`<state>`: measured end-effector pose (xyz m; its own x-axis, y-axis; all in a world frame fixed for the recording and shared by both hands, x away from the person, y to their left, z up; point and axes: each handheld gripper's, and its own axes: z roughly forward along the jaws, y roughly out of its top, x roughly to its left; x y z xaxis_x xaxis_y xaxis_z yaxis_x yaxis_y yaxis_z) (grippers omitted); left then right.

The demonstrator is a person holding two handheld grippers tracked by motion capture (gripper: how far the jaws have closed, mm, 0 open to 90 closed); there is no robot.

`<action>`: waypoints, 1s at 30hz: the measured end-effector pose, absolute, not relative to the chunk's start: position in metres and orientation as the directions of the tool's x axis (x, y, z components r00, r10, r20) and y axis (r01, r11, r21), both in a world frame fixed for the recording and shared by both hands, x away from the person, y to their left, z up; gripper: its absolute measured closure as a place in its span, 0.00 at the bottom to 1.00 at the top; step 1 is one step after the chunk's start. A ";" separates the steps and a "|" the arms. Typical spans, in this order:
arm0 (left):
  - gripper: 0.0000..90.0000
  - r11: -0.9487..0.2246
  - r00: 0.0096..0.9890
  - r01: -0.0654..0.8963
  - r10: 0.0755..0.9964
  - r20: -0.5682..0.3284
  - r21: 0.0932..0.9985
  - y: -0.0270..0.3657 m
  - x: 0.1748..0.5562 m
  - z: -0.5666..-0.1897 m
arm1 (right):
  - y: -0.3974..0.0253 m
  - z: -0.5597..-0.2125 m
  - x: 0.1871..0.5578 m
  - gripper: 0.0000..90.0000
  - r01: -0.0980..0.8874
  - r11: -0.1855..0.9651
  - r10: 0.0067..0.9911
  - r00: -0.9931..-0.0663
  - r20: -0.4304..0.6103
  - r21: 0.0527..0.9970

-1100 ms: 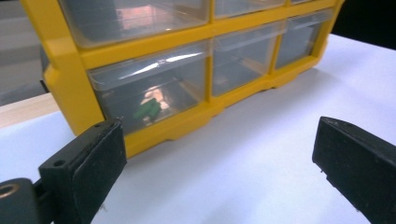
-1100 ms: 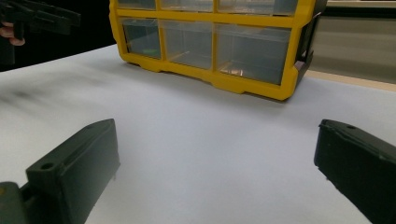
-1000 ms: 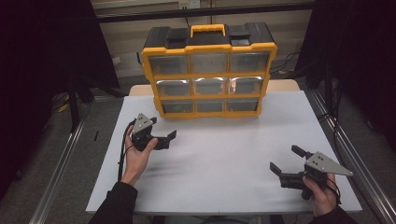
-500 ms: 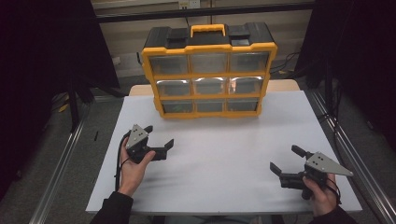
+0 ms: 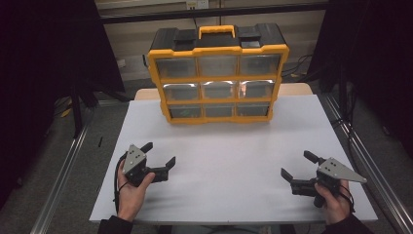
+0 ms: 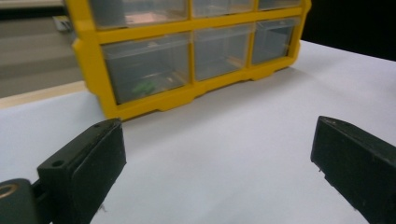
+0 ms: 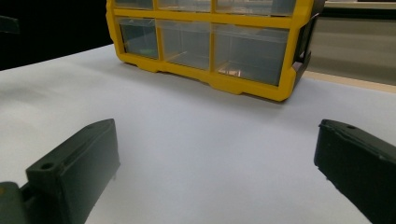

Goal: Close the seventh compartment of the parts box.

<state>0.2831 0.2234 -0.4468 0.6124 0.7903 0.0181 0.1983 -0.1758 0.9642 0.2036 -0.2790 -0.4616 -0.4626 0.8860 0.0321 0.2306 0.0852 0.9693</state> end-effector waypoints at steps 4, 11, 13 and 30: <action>0.04 -0.173 0.622 0.236 0.783 -0.012 0.956 0.228 0.278 -0.450 | -0.279 -0.461 0.204 0.00 0.231 0.085 0.887 -0.460 0.032 0.969; 0.04 -0.186 0.627 0.247 0.779 -0.011 0.951 0.236 0.264 -0.454 | -0.279 -0.461 0.204 0.00 0.230 0.087 0.887 -0.461 0.030 0.969; 0.04 -0.190 0.626 0.239 0.780 -0.002 0.952 0.239 0.261 -0.455 | -0.279 -0.461 0.204 0.00 0.230 0.085 0.885 -0.464 0.032 0.969; 0.04 -0.203 0.628 0.274 0.778 -0.015 0.940 0.242 0.254 -0.460 | -0.281 -0.462 0.202 0.00 0.237 0.087 0.888 -0.458 0.033 0.968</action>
<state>0.2538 0.2415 -0.4600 0.6278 0.7782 -0.0151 0.2743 -0.2031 0.9399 0.2024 -0.2806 -0.4618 -0.4579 0.8884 0.0326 0.2373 0.0869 0.9675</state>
